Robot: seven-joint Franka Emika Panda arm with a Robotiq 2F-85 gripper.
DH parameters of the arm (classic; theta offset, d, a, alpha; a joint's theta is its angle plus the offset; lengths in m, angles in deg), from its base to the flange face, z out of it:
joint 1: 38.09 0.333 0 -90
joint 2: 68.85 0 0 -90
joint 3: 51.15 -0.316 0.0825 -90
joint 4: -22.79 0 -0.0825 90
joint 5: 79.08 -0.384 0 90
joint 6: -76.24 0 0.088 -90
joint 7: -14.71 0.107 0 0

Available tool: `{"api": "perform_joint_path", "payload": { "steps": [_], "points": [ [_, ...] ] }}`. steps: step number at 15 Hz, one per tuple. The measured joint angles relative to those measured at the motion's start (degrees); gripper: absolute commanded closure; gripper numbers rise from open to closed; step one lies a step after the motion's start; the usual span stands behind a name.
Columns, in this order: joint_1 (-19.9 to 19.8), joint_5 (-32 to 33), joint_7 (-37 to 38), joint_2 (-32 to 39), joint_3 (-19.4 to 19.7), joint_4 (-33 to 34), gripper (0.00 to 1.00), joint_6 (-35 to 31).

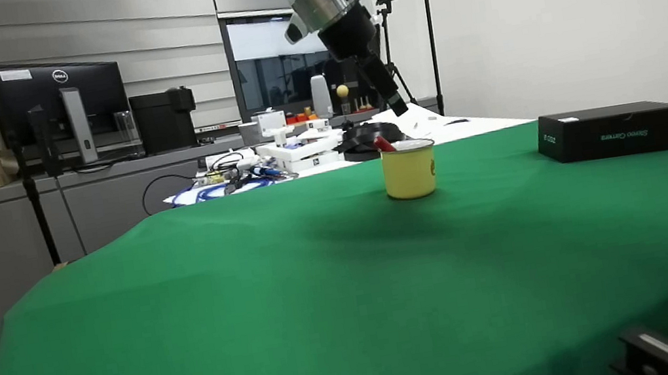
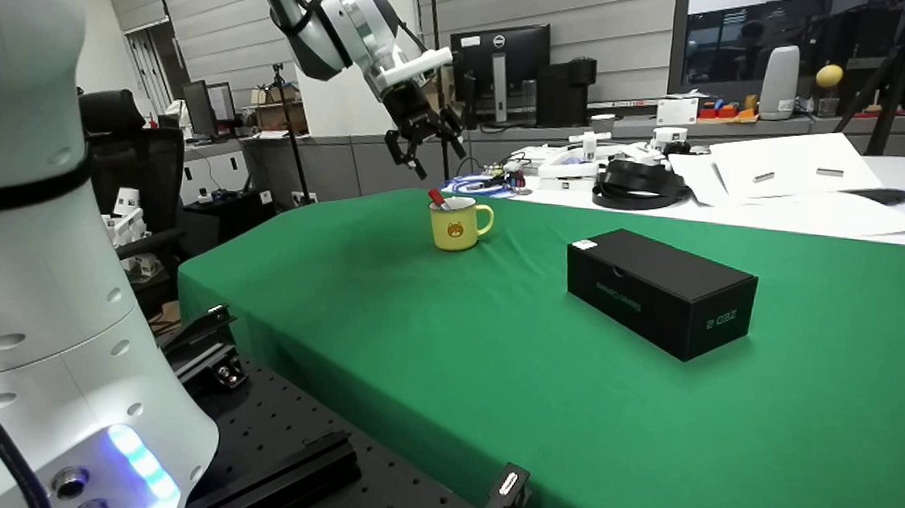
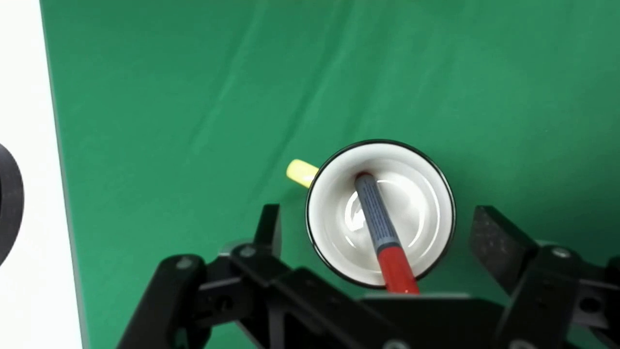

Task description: Take the red marker out of the yellow mug

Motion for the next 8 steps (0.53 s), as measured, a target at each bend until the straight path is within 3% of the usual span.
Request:
{"api": "perform_joint_path", "payload": {
  "steps": [8],
  "points": [
    [0.9, -0.1, -0.1, 3.9, 0.0, 2.0, 0.00, -0.3]
  ]
}}
